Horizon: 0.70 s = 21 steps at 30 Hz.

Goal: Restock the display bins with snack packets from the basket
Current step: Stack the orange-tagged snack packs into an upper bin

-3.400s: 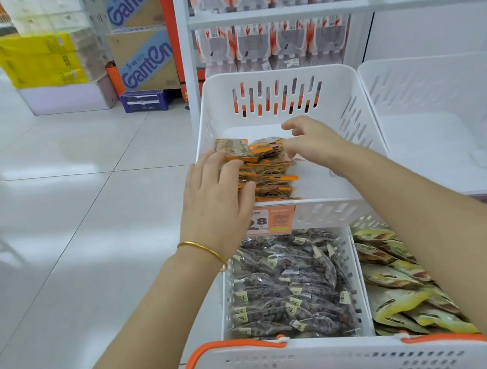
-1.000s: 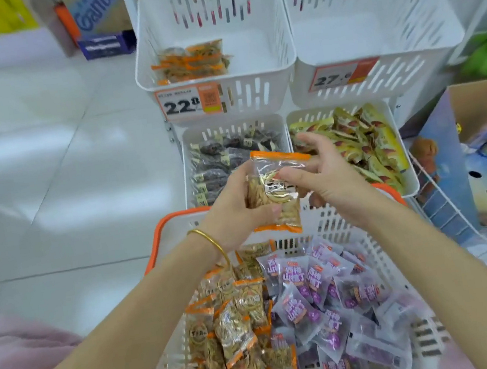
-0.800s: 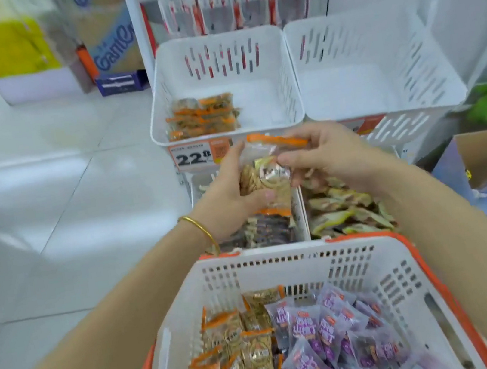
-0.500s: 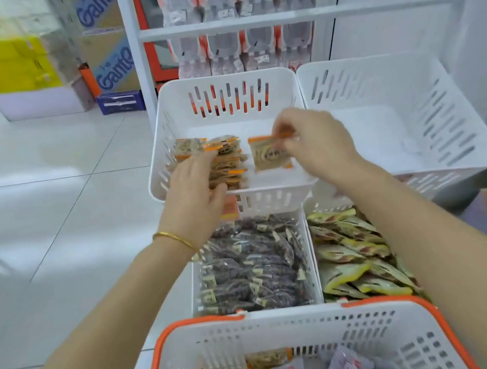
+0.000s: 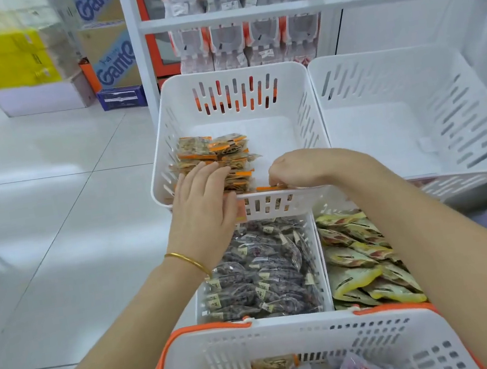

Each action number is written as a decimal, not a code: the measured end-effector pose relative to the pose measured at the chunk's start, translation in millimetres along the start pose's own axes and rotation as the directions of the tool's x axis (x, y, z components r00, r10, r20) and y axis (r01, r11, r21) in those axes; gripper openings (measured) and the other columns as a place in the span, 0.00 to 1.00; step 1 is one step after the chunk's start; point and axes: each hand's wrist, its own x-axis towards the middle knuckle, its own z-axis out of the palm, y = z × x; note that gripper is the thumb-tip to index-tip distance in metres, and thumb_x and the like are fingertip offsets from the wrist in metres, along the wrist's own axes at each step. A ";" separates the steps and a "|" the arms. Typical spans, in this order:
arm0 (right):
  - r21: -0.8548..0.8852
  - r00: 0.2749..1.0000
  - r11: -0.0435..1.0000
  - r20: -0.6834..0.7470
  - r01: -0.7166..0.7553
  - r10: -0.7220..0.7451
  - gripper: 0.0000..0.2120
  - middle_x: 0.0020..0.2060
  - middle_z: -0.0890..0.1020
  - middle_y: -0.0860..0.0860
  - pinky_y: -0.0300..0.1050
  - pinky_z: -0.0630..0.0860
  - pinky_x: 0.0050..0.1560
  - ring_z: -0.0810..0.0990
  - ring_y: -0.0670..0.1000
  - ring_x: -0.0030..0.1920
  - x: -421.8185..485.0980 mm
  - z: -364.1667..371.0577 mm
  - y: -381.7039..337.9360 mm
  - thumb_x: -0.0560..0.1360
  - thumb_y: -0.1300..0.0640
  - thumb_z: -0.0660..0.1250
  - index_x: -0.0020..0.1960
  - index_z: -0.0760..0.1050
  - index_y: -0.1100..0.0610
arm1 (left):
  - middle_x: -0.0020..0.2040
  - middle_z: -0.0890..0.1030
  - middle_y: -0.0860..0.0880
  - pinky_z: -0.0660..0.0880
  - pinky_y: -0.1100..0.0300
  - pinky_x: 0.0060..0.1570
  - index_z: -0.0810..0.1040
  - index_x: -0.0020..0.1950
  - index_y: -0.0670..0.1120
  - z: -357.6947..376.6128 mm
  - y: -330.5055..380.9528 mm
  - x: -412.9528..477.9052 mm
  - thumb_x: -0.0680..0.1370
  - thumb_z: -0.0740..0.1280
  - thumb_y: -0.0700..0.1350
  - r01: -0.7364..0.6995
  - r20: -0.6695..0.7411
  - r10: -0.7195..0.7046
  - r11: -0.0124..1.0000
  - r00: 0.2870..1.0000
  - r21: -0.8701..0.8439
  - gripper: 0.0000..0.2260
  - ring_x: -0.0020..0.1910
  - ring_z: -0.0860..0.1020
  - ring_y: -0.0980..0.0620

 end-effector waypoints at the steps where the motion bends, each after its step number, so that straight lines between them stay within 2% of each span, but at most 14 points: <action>1: -0.007 1.000 1.000 0.005 -0.002 0.002 0.17 0.67 0.71 0.60 0.45 0.65 0.58 0.71 0.57 0.61 -2.2 0.3 -2.5 0.82 0.58 0.47 0.60 0.71 0.64 | 0.66 0.73 0.44 0.61 0.43 0.70 0.73 0.65 0.41 -1.1 0.7 -1.0 0.77 0.52 0.50 -0.002 0.006 0.002 1.000 1.000 0.001 0.22 0.69 0.66 0.44; 3: 0.027 1.000 0.999 -0.020 -0.022 0.022 0.19 0.67 0.71 0.60 0.45 0.66 0.60 0.70 0.57 0.64 -5.9 0.3 -5.1 0.82 0.57 0.48 0.65 0.71 0.63 | 0.65 0.74 0.43 0.61 0.43 0.69 0.73 0.65 0.41 -4.0 2.2 -3.6 0.77 0.52 0.51 -0.009 0.010 0.009 1.000 1.000 0.002 0.23 0.69 0.66 0.43; 6: 0.133 0.993 0.991 -0.110 -0.018 0.033 0.18 0.63 0.74 0.61 0.44 0.67 0.55 0.72 0.59 0.63 -22.9 -0.4 -9.2 0.82 0.58 0.49 0.64 0.71 0.66 | 0.65 0.74 0.43 0.62 0.44 0.70 0.73 0.64 0.41 -12.4 7.1 -14.6 0.77 0.52 0.50 -0.022 0.004 0.022 1.000 1.000 -0.019 0.22 0.69 0.67 0.43; 9: 0.279 0.958 0.951 -0.283 0.130 -0.048 0.18 0.62 0.75 0.59 0.45 0.68 0.57 0.73 0.57 0.61 -59.9 4.3 -4.9 0.81 0.58 0.50 0.63 0.72 0.64 | 0.64 0.74 0.42 0.61 0.48 0.70 0.74 0.63 0.39 -26.7 14.3 -38.5 0.77 0.53 0.48 -0.044 -0.038 0.042 0.997 0.998 -0.062 0.21 0.68 0.68 0.42; 11: 0.375 0.894 0.892 -0.443 0.251 -0.065 0.16 0.60 0.77 0.52 0.45 0.69 0.57 0.74 0.51 0.60 -93.3 20.2 -3.4 0.79 0.59 0.53 0.61 0.74 0.59 | 0.63 0.75 0.40 0.60 0.53 0.68 0.74 0.63 0.38 -35.8 20.2 -66.4 0.77 0.54 0.47 -0.070 -0.031 0.068 0.996 0.997 -0.062 0.20 0.65 0.69 0.40; 13: 0.509 0.865 0.782 -0.497 0.359 -0.073 0.13 0.56 0.79 0.47 0.42 0.71 0.56 0.76 0.46 0.56 -126.1 55.9 -7.6 0.78 0.60 0.56 0.58 0.76 0.53 | 0.62 0.75 0.40 0.58 0.56 0.66 0.73 0.63 0.38 -41.6 23.7 -103.5 0.76 0.55 0.47 -0.062 0.064 0.066 0.996 0.996 -0.061 0.20 0.65 0.69 0.39; 15: 0.621 0.920 0.709 -0.377 0.336 -0.105 0.11 0.52 0.80 0.47 0.40 0.74 0.52 0.79 0.44 0.52 -144.1 113.6 -9.0 0.78 0.60 0.58 0.55 0.77 0.51 | 0.66 0.71 0.41 0.56 0.57 0.67 0.71 0.66 0.40 -42.4 22.8 -146.0 0.78 0.58 0.46 0.018 0.239 -0.004 0.998 0.971 -0.056 0.18 0.68 0.65 0.41; 18: 0.593 0.989 0.793 -0.050 0.139 -0.136 0.11 0.56 0.80 0.52 0.47 0.75 0.53 0.80 0.51 0.53 -145.9 226.3 -1.9 0.78 0.62 0.60 0.55 0.77 0.53 | 0.71 0.64 0.44 0.52 0.57 0.69 0.64 0.71 0.44 -37.5 14.8 -199.8 0.79 0.61 0.45 0.079 0.511 -0.092 0.996 0.855 0.046 0.21 0.72 0.58 0.44; 20: 0.550 0.990 0.835 0.103 0.023 -0.094 0.11 0.60 0.78 0.54 0.48 0.75 0.55 0.79 0.54 0.56 -142.9 293.1 3.7 0.79 0.62 0.60 0.58 0.77 0.57 | 0.72 0.62 0.45 0.53 0.56 0.69 0.62 0.73 0.46 -33.2 11.2 -225.6 0.79 0.60 0.47 0.079 0.621 -0.142 0.989 0.771 0.127 0.22 0.72 0.57 0.45; 21: 0.542 0.984 0.840 0.161 -0.029 -0.070 0.11 0.61 0.77 0.53 0.47 0.76 0.52 0.79 0.54 0.56 -142.1 320.7 5.1 0.79 0.61 0.61 0.59 0.76 0.59 | 0.72 0.62 0.45 0.53 0.55 0.70 0.61 0.73 0.46 -30.7 9.5 -235.4 0.80 0.60 0.48 0.070 0.647 -0.153 0.986 0.747 0.152 0.22 0.72 0.57 0.44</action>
